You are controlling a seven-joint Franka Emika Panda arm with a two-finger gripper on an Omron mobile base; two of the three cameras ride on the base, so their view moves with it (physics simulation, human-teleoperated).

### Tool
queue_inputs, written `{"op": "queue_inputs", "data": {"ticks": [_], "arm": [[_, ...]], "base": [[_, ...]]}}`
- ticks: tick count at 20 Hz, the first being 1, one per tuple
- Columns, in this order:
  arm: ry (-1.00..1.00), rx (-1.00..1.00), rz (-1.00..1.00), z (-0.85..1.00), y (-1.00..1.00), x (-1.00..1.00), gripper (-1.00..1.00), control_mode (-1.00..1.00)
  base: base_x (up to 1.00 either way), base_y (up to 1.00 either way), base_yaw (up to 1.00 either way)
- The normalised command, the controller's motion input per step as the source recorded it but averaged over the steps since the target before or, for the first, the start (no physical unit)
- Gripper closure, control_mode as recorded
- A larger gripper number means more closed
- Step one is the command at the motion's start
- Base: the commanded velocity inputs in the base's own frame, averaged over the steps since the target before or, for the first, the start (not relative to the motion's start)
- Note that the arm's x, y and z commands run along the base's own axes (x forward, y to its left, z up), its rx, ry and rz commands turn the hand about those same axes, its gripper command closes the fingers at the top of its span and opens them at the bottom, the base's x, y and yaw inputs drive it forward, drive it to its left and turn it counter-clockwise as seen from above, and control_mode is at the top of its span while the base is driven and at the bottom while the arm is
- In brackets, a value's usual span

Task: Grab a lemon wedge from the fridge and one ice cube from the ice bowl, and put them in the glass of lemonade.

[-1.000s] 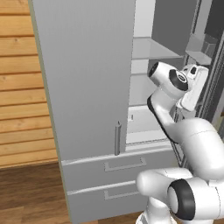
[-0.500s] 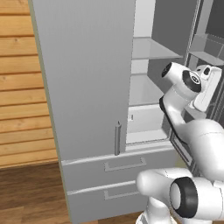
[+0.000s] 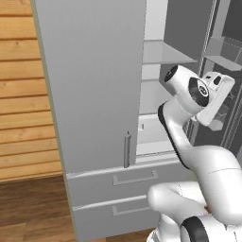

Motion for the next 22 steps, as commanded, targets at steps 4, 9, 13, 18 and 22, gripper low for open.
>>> {"op": "queue_inputs", "data": {"ticks": [4, 9, 13, 18, 22], "arm": [[-0.26, 0.14, 0.00, 0.00, 1.00, -0.12, -1.00, -1.00], [-0.36, 0.31, 0.02, -0.20, 1.00, 0.00, -1.00, -1.00], [-0.26, 0.41, 0.01, -0.24, 0.91, 0.21, -1.00, -1.00], [-0.19, 0.42, 0.00, -0.42, 0.92, 0.45, -1.00, -1.00], [-0.08, 0.35, -0.01, -0.88, 0.84, 0.38, -1.00, -1.00]], "base": [[0.00, 0.00, 0.00], [0.00, 0.00, 0.00], [0.00, 0.00, 0.00], [0.00, 0.00, 0.00], [0.00, 0.00, 0.00]]}}
